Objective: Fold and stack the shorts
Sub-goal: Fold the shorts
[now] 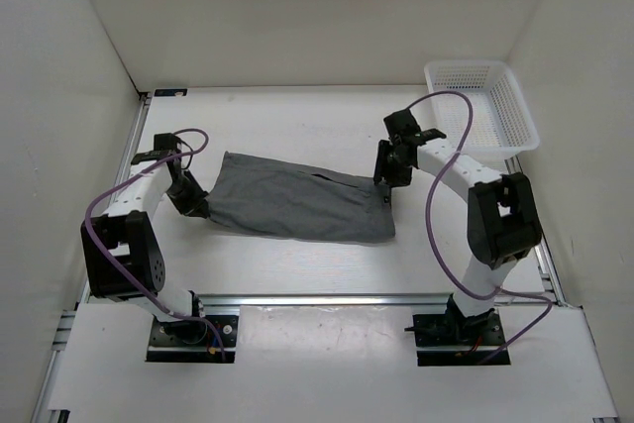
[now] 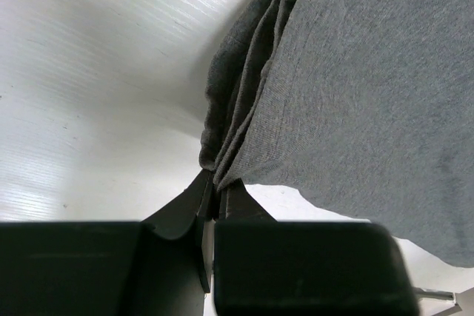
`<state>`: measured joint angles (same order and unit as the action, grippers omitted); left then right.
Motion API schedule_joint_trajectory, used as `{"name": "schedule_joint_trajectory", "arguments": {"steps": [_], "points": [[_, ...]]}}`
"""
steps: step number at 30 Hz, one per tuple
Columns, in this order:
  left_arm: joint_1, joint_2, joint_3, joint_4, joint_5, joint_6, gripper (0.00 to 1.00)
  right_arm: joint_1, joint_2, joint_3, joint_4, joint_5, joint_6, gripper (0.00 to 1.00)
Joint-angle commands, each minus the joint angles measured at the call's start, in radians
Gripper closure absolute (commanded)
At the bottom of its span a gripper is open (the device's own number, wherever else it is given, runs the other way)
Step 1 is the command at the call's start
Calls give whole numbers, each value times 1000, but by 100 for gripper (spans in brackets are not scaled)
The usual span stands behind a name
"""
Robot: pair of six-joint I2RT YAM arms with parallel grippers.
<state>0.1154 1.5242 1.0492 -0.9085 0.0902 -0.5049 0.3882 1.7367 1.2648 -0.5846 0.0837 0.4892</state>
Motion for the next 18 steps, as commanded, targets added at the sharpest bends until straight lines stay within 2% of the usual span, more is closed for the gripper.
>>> {"name": "schedule_joint_trajectory", "arguments": {"steps": [1, 2, 4, 7, 13, 18], "points": [[-2, -24, 35, 8, 14, 16, 90, 9, 73, 64, -14, 16, -37, 48], [-2, -24, 26, 8, 14, 16, 90, 9, 83, 77, -14, 16, -37, 50], [-2, -24, 26, 8, 14, 16, 90, 18, 96, 87, -4, 7, -37, 66], [-2, -24, 17, 8, 5, 16, 90, 28, 69, 87, -4, 27, -26, 100], [-2, -33, 28, -10, 5, 16, 90, 28, -71, 67, -17, 117, 6, 100], [-2, -22, 48, -10, 5, 16, 90, 28, -48, 117, -27, 178, 6, 100]]}}
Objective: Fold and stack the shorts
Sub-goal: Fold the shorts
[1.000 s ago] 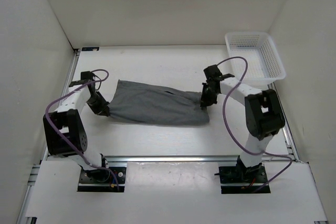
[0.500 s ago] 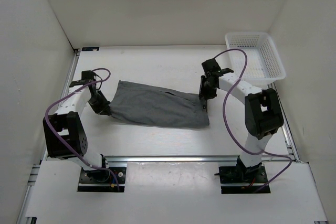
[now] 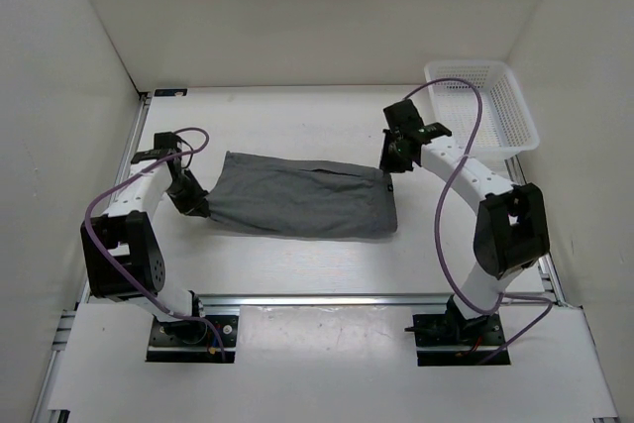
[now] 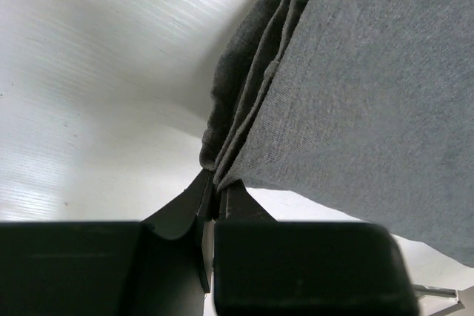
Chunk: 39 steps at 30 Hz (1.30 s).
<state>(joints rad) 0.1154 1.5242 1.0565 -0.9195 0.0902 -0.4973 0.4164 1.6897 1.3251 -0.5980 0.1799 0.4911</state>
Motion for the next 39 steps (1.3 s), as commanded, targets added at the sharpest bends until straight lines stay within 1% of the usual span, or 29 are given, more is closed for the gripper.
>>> {"name": "schedule_joint_trajectory", "arguments": {"steps": [1, 3, 5, 9, 10, 12, 14, 15, 17, 18, 19, 20, 22, 23, 24, 25, 26, 27, 28, 29, 30, 31, 32, 35, 36, 39], "points": [[-2, -22, 49, 1, 5, 8, 90, -1, 39, 89, -14, 82, 4, 100], [-2, -12, 50, 1, 5, 8, 90, -1, 89, 121, -14, 113, 4, 100], [-2, -1, 50, 1, 5, 8, 90, -1, 174, 169, -14, 177, 4, 100], [-2, 8, 50, 1, -6, 8, 90, -10, 309, 233, -5, 251, 52, 100], [-2, 8, 50, 1, -6, 8, 90, -10, 352, 246, 7, 251, 52, 100], [-2, 8, 50, 1, -15, 8, 90, -10, 386, 284, 7, 251, 52, 100], [-2, 17, 40, 1, -15, 8, 90, -10, 396, 293, 7, 208, 40, 100], [-2, 17, 40, 1, -15, 8, 90, -10, 396, 304, 7, 198, 40, 98], [-2, 27, 40, 1, -15, 8, 88, -10, 372, 304, 7, 188, 29, 84], [-2, 27, 40, 1, -15, 8, 84, -10, 345, 304, -3, 178, 29, 76], [-2, 27, 40, 1, -15, 8, 82, -10, 328, 304, -3, 178, 18, 60], [-2, 27, 40, 1, -15, 8, 80, -10, 309, 304, -14, 178, 18, 52], [-2, 27, 40, 1, -6, 8, 77, -10, 245, 292, -25, 168, 9, 42], [-2, 18, 40, 1, -6, 8, 75, -10, 223, 292, -25, 158, 9, 33], [-2, 17, 40, -10, -6, 8, 68, -10, 181, 278, -25, 148, 9, 26], [-2, 8, 49, -10, -6, 8, 65, -10, 160, 261, -34, 139, 9, 24], [-2, -1, 50, -10, -6, 8, 53, -10, 140, 252, -34, 139, 9, 21], [-2, -1, 50, -10, -6, 8, 49, -10, 104, 241, -34, 127, 9, 20], [-2, -12, 50, -10, -6, 8, 38, -10, 87, 231, -43, 127, 9, 20], [-2, -12, 50, -10, -15, -1, 34, -10, 70, 205, -43, 112, 9, 20], [-2, -12, 50, -10, -15, -1, 11, -10, 39, 191, -43, 96, 9, 19], [-2, -12, 50, -10, -15, -1, 2, -10, 24, 175, -43, 96, 9, 19], [-2, -12, 50, -10, -15, -1, 0, -10, 9, 145, -43, 83, 18, 19], [-2, 16, 60, -10, 5, -21, 0, -10, -56, 88, -43, 70, 27, 18], [-2, 40, 60, 20, 5, -21, 0, -10, -65, 76, -43, 70, 27, 18], [-2, 103, 85, 45, -14, -43, 3, -10, -87, 42, -52, 61, 27, 18]]}}
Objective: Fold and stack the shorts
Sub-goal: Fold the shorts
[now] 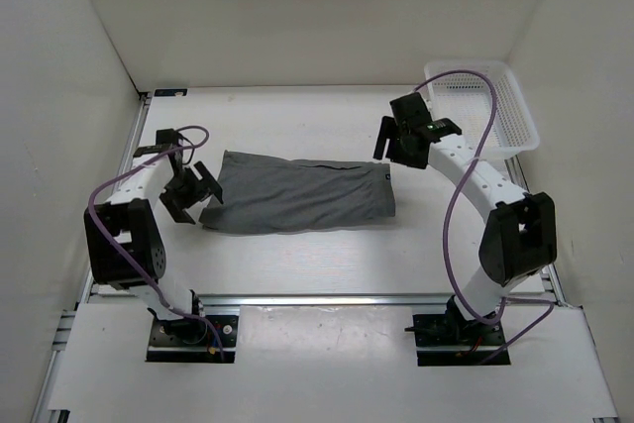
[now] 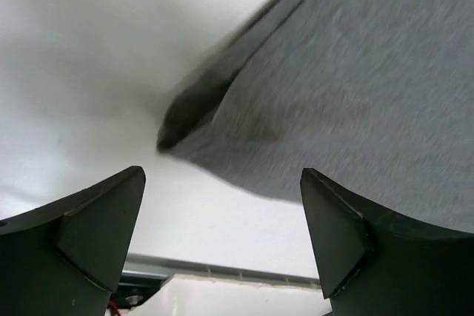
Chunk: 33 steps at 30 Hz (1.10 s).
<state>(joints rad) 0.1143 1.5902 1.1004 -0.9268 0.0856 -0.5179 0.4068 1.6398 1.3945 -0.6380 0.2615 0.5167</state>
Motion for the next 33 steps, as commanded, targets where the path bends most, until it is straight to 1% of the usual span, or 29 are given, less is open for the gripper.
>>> {"name": "schedule_joint_trajectory", "arguments": {"steps": [1, 3, 6, 8, 9, 10, 11, 13, 14, 15, 16, 17, 18, 19, 21, 22, 23, 24, 25, 26, 27, 28, 29, 30, 31, 32, 33], "points": [[-1, 83, 52, 65, 0, -22, 3, 0, -50, -28, -22, -21, 2, 18], [-1, 114, 52, 77, 9, -36, 4, 0, -73, -51, -22, -21, 2, 17], [-1, 152, 7, 111, 35, -65, 5, 0, -109, -78, -31, -21, 2, 17], [-1, 168, -11, 124, 51, -79, 11, 0, -121, -89, -31, -10, 2, 17], [-1, 183, -22, 137, 62, -88, 16, 0, -130, -89, -40, -1, 2, 17], [-1, 192, -22, 137, 62, -88, 32, 0, -139, -89, -40, -1, 2, 17], [-1, 206, -22, 137, 74, -88, 43, 0, -140, -89, -51, -1, 2, 17], [-1, 206, -1, 137, 74, -88, 72, 0, -159, -98, -51, -1, 2, 17], [-1, 206, 9, 137, 74, -88, 84, 0, -159, -98, -60, -1, 2, 17], [-1, 206, 31, 137, 74, -77, 90, 0, -170, -98, -60, -1, 2, 17], [-11, 206, 50, 137, 53, -77, 90, 0, -182, -107, -60, -1, 2, 17], [-11, 186, 73, 96, 19, -77, 90, 0, -182, -107, -71, 10, 2, 17], [-46, 176, 99, 70, -25, -77, 90, 0, -196, -107, -71, 10, 2, 17], [-63, 165, 158, 43, -117, -68, 90, 0, -205, -118, -81, 10, 2, 17], [-125, 145, 223, -35, -188, -56, 90, 0, -233, -127, -91, 21, 2, 15], [-148, 145, 296, -62, -219, -45, 90, -9, -251, -127, -91, 21, 2, 15], [-174, 145, 338, -91, -289, -45, 90, -10, -252, -127, -91, 21, 2, 15], [-203, 145, 380, -119, -323, -45, 90, -10, -268, -137, -100, 21, 2, 15], [-264, 155, 463, -168, -354, -45, 90, -20, -278, -137, -100, 21, 2, 15], [-300, 155, 508, -190, -409, -33, 90, -20, -293, -137, -113, 21, 2, 15], [-335, 189, 559, -213, -431, -33, 90, -32, -311, -137, -114, 21, -7, 15], [-413, 209, 611, -237, -454, -22, 90, -33, -322, -137, -126, 21, -7, 15], [-456, 232, 728, -292, -502, -22, 90, -43, -334, -137, -137, 21, -7, 15], [-500, 285, 792, -319, -521, -11, 90, -57, -362, -137, -137, 21, -7, 13], [-598, 315, 850, -339, -536, -11, 90, -74, -379, -137, -149, 21, 2, 13], [-648, 345, 977, -362, -550, -2, 90, -83, -397, -150, -158, 21, 2, 13], [-700, 379, 1042, -404, -550, 10, 90, -94, -437, -167, -158, 21, 11, 13]]}}
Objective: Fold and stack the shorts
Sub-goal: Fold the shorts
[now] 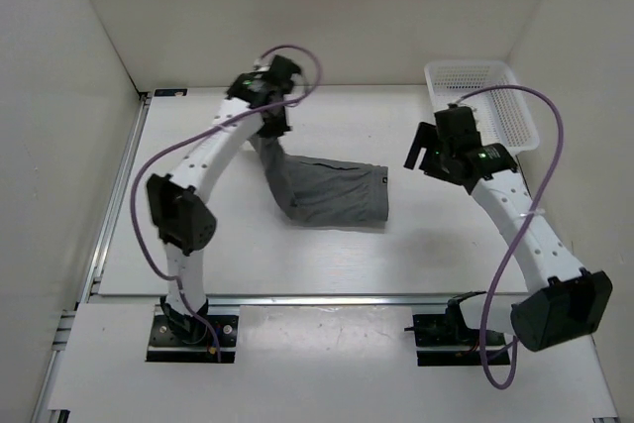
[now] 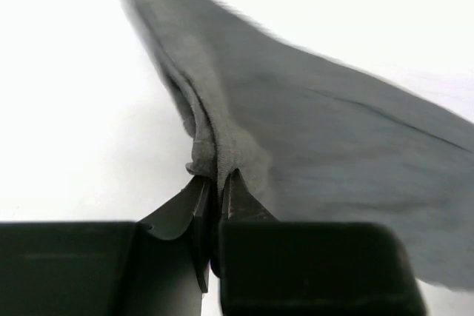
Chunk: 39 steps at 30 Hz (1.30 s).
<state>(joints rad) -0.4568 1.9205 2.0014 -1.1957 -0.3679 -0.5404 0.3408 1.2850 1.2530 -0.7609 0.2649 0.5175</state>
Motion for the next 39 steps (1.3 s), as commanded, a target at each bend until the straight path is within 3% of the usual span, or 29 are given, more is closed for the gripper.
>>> {"name": "schedule_joint_trajectory", "arguments": {"steps": [1, 5, 8, 11, 13, 14, 16, 17, 22, 25, 29, 33, 39], "points": [[-234, 116, 257, -149, -88, 52, 90, -52, -105, -36, -46, 17, 24, 13], [-465, 248, 411, -173, 19, 72, 90, -114, -272, -116, -80, 62, 58, 13], [-580, 308, 402, -162, 96, 62, 90, -128, -379, -179, -112, 126, 79, 12], [-594, 334, 370, -162, 115, 22, 72, -128, -458, -227, -136, 166, 88, 11], [-585, 334, 352, -162, 115, -1, 45, -128, -483, -248, -147, 175, 88, 11], [-567, 298, 343, -162, 115, -13, 39, -128, -492, -248, -147, 184, 88, 11], [-539, 263, 321, -153, 124, -33, 18, -128, -503, -257, -147, 185, 88, 11], [-504, 224, 310, -153, 138, -42, 15, -128, -503, -267, -147, 185, 88, 11], [-401, 105, 183, -72, 236, -66, 13, -128, -494, -286, -112, 102, 44, 11], [-340, 19, 53, 20, 260, -66, 18, -128, -420, -296, -37, -85, -25, 13], [-273, 8, 11, 33, 288, -53, 20, -128, -224, -282, 41, -352, -85, 14], [-250, 109, 42, 58, 326, 5, 13, -118, -26, -245, 127, -415, -111, 20], [-241, 235, 77, 67, 317, 69, 11, -109, 282, -46, 181, -447, -132, 19]]}}
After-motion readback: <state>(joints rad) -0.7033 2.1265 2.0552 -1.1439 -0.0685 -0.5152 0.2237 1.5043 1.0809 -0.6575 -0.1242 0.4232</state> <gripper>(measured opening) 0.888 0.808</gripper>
